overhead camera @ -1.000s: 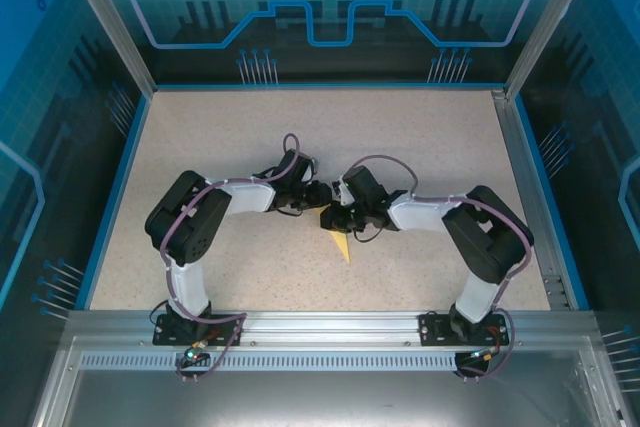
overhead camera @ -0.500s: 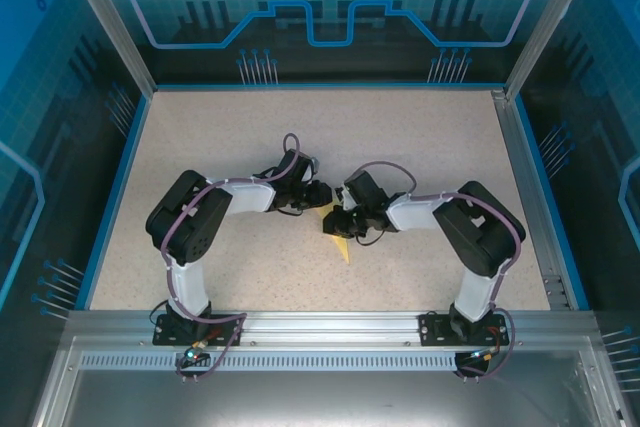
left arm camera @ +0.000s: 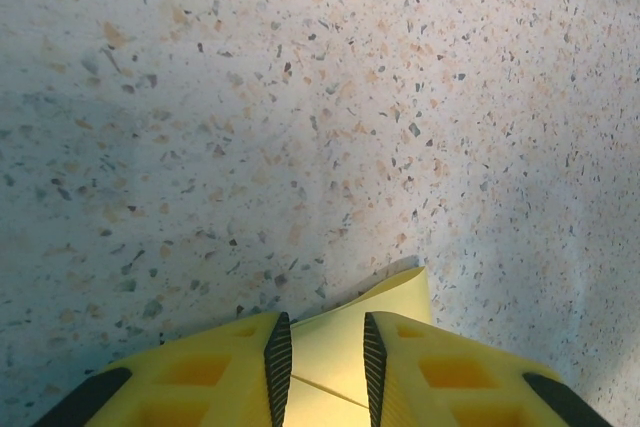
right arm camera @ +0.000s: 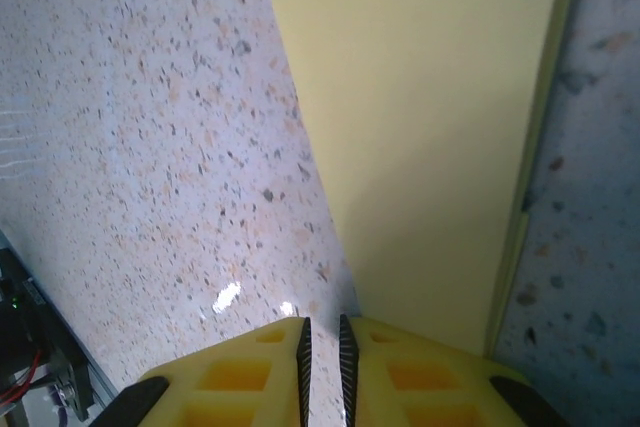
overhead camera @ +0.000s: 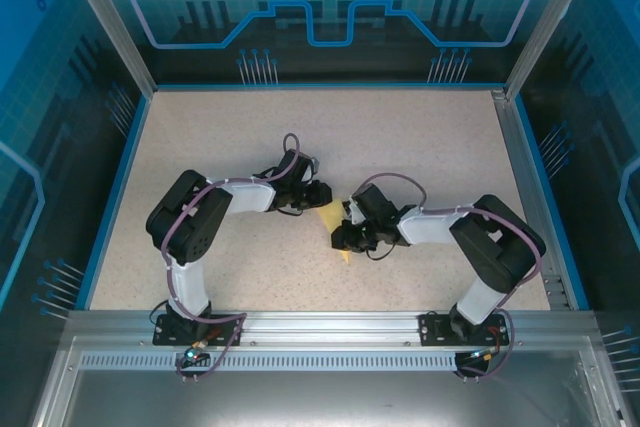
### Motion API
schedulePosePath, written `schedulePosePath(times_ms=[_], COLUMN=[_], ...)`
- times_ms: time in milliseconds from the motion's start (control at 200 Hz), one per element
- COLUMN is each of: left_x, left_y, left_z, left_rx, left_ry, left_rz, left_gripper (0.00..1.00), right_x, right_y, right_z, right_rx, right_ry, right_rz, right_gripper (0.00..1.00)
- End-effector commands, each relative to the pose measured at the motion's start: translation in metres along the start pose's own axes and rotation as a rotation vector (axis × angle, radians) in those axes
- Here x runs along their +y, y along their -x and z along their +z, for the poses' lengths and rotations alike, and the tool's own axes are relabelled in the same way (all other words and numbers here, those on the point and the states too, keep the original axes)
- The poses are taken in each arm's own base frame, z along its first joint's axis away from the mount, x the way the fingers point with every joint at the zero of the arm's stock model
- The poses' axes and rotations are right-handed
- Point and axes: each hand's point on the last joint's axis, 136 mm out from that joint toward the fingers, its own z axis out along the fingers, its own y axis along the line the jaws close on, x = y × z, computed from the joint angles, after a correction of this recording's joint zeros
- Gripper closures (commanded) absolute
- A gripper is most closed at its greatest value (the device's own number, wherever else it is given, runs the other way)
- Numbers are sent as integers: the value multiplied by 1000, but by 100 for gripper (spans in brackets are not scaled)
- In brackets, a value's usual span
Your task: Fold a paper plane with a square sheet of paper (pick it up from the middle)
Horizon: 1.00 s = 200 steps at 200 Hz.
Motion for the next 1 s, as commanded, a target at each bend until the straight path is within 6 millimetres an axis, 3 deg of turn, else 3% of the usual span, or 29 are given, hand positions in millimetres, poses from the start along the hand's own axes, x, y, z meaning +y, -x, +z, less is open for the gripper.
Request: schedulePosePath(times_ms=[0,280,425,685,845,995], left_x=[42,37,28,-9,-20,-22], left_y=[-35,-31,-27,2,26,27], left_z=[13,13,10,-19,-53,-84], left_rx=[106,98,95,42,-39,-96], left_ry=[119,108,80,41,174,356], left_rz=[-68,-63,-63,-3,26,54], left_gripper=[70,70,69,60,38,27], right_x=[-34,-45,-44,-51,-54,-58], right_y=[-52,-81,-77,-25,10,37], right_z=[-1,-21,-36,-79,-90,-99], right_rx=[133,145,95,-124,-218,-270], right_ry=[-118,-98,-104,-199,-145,-113], right_rz=[32,24,-3,-24,45,105], right_gripper=[81,80,79,64,61,60])
